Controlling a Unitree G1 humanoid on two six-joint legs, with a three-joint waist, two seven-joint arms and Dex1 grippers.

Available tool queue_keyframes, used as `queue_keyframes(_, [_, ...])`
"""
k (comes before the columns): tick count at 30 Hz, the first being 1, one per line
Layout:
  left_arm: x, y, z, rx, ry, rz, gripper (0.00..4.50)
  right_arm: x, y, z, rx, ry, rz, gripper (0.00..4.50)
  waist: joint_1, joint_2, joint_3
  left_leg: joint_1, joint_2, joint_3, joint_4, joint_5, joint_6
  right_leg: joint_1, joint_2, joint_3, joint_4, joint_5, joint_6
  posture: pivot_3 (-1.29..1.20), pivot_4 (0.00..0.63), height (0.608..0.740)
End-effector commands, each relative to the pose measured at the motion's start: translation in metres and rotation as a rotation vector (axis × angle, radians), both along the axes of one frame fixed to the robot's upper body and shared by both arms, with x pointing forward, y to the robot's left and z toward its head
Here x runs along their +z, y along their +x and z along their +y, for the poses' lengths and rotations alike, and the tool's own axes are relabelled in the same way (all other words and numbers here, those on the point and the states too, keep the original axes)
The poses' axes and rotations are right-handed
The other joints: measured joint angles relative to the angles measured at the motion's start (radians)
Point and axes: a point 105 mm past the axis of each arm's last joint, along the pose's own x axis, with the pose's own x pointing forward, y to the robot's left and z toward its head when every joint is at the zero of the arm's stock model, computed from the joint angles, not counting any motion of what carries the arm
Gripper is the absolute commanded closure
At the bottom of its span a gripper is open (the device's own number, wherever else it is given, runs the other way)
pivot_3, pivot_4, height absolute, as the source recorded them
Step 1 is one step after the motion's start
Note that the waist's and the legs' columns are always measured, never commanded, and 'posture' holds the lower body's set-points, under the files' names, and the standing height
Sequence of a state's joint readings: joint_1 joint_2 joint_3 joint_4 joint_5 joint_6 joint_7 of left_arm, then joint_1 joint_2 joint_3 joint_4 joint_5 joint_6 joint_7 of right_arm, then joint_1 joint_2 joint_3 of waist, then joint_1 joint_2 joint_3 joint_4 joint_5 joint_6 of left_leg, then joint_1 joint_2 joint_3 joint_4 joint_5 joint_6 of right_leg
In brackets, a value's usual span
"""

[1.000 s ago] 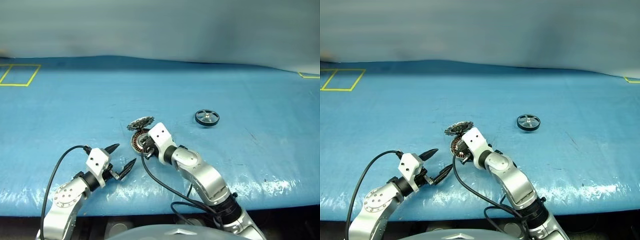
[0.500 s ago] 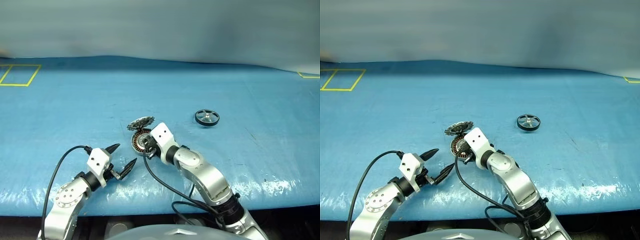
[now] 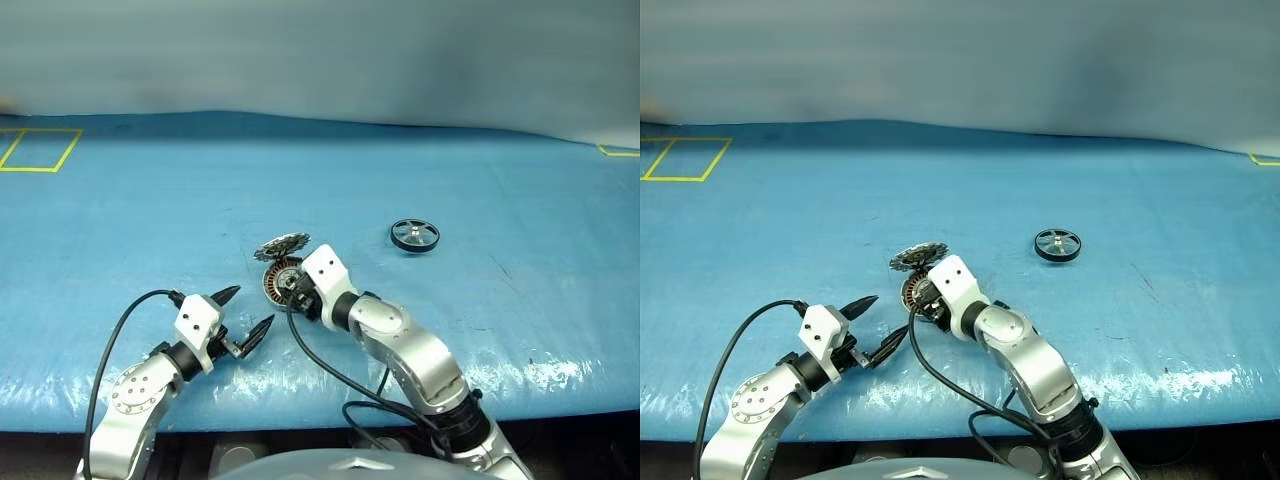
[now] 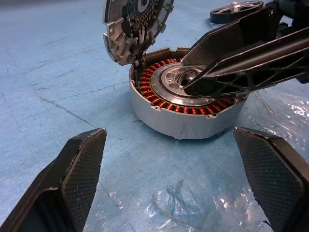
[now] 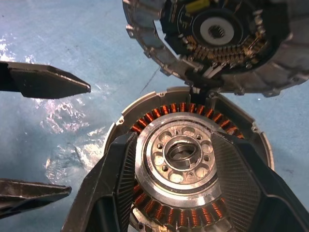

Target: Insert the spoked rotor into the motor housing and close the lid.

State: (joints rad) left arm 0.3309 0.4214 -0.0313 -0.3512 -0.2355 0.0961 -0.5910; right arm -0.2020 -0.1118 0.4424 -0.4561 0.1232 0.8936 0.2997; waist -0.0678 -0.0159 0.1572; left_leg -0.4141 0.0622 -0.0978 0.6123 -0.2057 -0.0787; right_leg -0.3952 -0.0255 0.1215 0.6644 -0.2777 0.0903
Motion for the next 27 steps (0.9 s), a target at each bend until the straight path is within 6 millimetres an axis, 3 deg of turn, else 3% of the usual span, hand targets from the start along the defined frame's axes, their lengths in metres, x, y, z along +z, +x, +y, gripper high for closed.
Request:
queue_keyframes(1, [0.006, -0.001, -0.002, -0.006, -0.005, -0.030, 0.00, 0.018, 0.000, -0.002, -0.011, -0.036, -0.067, 2.85, -0.001, 0.000, 0.000, 0.000, 0.000, 0.000, 0.000, 0.000, 0.000, 0.000, 0.000, 0.000, 0.000, 0.000, 0.000, 0.00, 0.150, 0.740])
queue_keyframes(6, [0.005, -0.001, -0.003, -0.009, -0.009, -0.028, 0.00, 0.022, 0.003, 0.005, -0.018, -0.114, -0.080, 4.49, -0.001, 0.000, 0.000, 0.000, 0.000, 0.000, 0.000, 0.000, 0.000, 0.000, 0.000, 0.000, 0.000, 0.000, 0.000, 0.00, 0.150, 0.740])
queue_keyframes(17, [0.006, 0.000, -0.004, 0.004, -0.016, -0.039, 0.00, 0.013, 0.010, 0.019, -0.017, -0.212, -0.055, 4.49, -0.001, 0.000, 0.000, 0.000, 0.000, 0.000, 0.000, 0.000, 0.000, -0.001, 0.000, 0.000, 0.001, 0.000, 0.000, 0.00, 0.150, 0.740])
queue_keyframes(27, [0.005, -0.001, -0.004, 0.015, -0.014, -0.043, 0.00, -0.001, 0.007, -0.006, -0.060, -0.246, 0.014, 4.49, -0.001, 0.000, 0.000, 0.000, 0.000, 0.000, 0.000, 0.000, 0.000, -0.001, 0.000, 0.000, 0.001, 0.000, 0.000, 0.00, 0.150, 0.740])
